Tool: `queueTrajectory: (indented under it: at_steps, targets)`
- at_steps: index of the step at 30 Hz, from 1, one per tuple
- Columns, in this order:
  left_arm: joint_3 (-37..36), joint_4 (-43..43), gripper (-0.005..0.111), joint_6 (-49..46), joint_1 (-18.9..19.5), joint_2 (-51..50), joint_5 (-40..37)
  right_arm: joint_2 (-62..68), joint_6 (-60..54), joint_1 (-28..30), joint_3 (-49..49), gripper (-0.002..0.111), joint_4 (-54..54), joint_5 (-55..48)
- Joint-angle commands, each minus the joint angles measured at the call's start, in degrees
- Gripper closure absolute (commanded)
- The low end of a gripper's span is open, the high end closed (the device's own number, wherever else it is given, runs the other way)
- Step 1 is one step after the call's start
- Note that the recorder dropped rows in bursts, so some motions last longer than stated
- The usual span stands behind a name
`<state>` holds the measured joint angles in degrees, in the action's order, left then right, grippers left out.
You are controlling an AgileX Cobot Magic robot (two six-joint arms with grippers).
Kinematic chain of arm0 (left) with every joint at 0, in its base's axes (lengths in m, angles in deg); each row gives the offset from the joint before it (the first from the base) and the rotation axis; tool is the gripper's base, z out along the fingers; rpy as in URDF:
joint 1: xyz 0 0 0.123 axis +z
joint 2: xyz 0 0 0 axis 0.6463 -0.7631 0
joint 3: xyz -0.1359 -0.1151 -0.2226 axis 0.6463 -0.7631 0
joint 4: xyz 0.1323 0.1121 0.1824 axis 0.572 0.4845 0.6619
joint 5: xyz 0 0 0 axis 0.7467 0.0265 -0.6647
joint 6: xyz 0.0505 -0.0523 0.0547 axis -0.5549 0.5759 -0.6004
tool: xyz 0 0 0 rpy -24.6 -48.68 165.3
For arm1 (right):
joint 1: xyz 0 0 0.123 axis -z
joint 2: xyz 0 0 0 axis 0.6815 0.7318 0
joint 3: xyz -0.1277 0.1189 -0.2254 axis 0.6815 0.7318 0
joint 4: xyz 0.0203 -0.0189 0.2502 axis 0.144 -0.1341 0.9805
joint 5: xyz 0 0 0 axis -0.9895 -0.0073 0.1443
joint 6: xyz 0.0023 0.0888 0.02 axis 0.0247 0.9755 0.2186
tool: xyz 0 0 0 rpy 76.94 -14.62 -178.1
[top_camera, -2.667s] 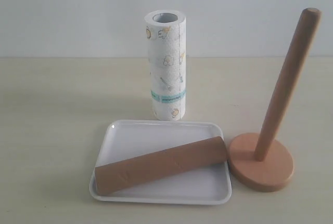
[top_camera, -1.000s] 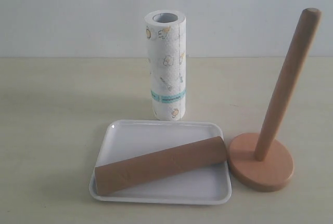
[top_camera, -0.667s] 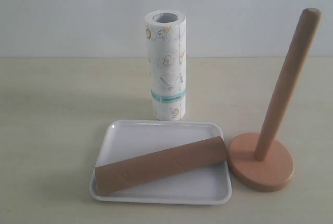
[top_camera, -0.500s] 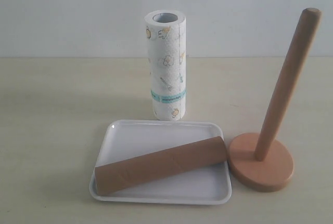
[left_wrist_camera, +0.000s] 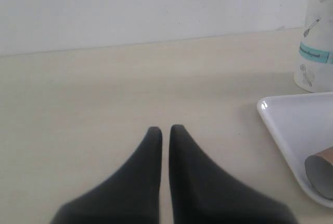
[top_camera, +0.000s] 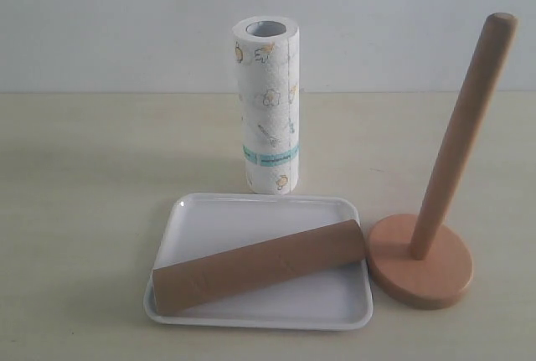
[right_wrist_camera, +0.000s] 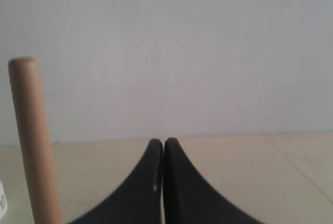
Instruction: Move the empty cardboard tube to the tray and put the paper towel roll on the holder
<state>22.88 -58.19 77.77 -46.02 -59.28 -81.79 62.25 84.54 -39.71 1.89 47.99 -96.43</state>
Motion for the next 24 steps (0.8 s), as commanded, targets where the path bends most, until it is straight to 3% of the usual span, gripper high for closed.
queueTrajectory:
  at_steps: [1,6,13,24]
  targets:
    - [-0.2,0.0,0.102,0.0,0.1,0.2,0.1,-1.4,-0.6,0.2,5.9,0.109,0.3,-0.4]
    - [-0.2,0.0,0.102,0.0,0.1,0.2,0.1,-2.2,-0.6,0.2,11.7,0.109,0.3,-0.1]
    - [-0.2,0.0,0.102,0.0,0.1,0.2,0.1,-2.2,-1.4,0.2,11.7,0.109,0.4,-7.9]
    - [-0.2,0.0,0.102,0.0,0.1,0.2,0.1,-2.2,-1.0,0.2,11.7,0.109,0.4,-8.2]
